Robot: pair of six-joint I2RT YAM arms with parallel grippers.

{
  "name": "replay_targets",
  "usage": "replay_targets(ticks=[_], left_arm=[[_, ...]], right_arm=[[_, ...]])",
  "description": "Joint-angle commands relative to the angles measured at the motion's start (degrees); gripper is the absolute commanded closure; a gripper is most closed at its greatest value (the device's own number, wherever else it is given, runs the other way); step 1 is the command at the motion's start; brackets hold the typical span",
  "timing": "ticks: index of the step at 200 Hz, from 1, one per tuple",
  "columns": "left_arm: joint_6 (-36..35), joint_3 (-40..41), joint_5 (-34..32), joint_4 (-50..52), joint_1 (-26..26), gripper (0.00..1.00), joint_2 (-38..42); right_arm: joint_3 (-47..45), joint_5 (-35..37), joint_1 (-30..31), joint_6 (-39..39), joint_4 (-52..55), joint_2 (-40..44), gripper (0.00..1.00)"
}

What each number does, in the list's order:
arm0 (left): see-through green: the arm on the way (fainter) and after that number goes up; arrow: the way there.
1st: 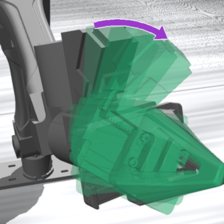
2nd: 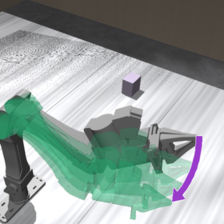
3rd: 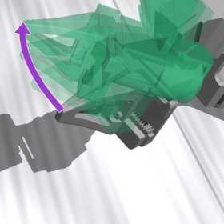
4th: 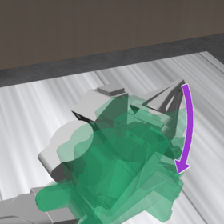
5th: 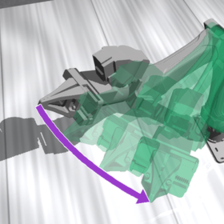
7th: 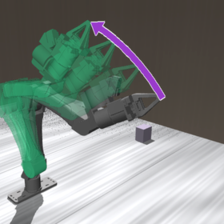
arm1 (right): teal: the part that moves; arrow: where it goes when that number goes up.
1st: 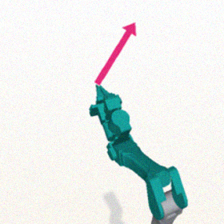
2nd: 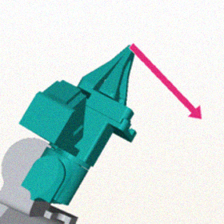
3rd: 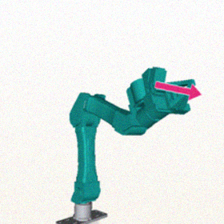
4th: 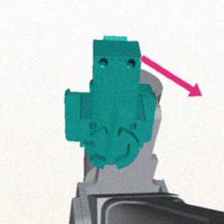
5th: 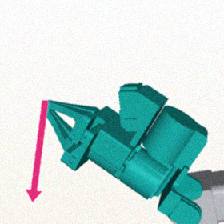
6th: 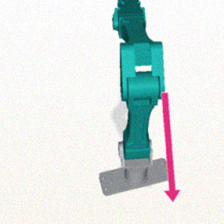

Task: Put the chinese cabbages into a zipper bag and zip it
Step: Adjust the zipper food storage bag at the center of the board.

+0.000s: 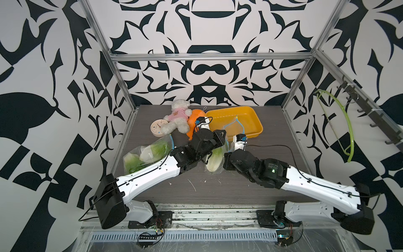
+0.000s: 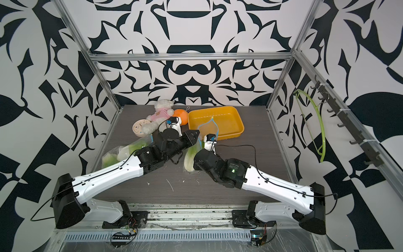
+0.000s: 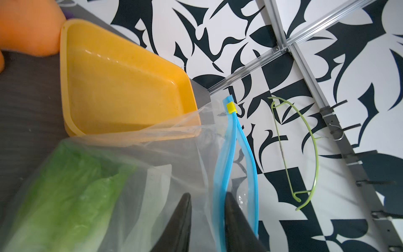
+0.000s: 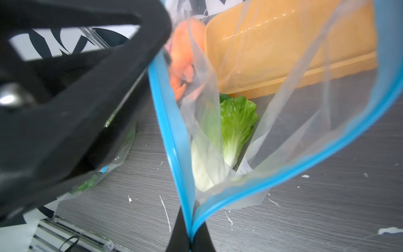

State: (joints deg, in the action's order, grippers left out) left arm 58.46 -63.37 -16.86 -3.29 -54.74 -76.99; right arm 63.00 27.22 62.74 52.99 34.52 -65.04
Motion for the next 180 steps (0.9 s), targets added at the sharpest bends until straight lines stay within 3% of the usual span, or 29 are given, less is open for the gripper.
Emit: replay_targets(ticks=[1, 48, 90, 116, 159, 180], left_arm=[[-3.45, 0.86, 0.45, 1.42, 2.04, 0.63, 3.51], [-9.52, 2.94, -2.81, 8.95, 7.16, 0.44, 13.97], [-15.90, 4.26, -6.47, 19.48, 11.75, 0.39, 20.50], [-22.26, 5.78, -5.69, 21.90, 13.16, 0.37, 23.47], [-31.68, 6.97, -6.34, 25.93, 16.51, 0.36, 28.03], [-36.01, 8.93, -4.70, 24.67, 17.21, 0.35, 30.56]], right_arm=[[5.24, -1.57, -1.70, -6.47, 3.05, 0.72, 1.00], [16.55, -8.24, -5.78, -19.40, 10.93, -2.92, 1.00], [28.54, -11.01, -8.62, -31.63, 18.94, -8.65, 1.00], [36.18, -17.74, -8.73, -41.05, 23.04, -11.93, 1.00], [43.47, -16.69, -8.83, -53.77, 32.16, -13.40, 1.00], [42.94, -10.09, -8.81, -57.36, 35.60, -12.07, 1.00]])
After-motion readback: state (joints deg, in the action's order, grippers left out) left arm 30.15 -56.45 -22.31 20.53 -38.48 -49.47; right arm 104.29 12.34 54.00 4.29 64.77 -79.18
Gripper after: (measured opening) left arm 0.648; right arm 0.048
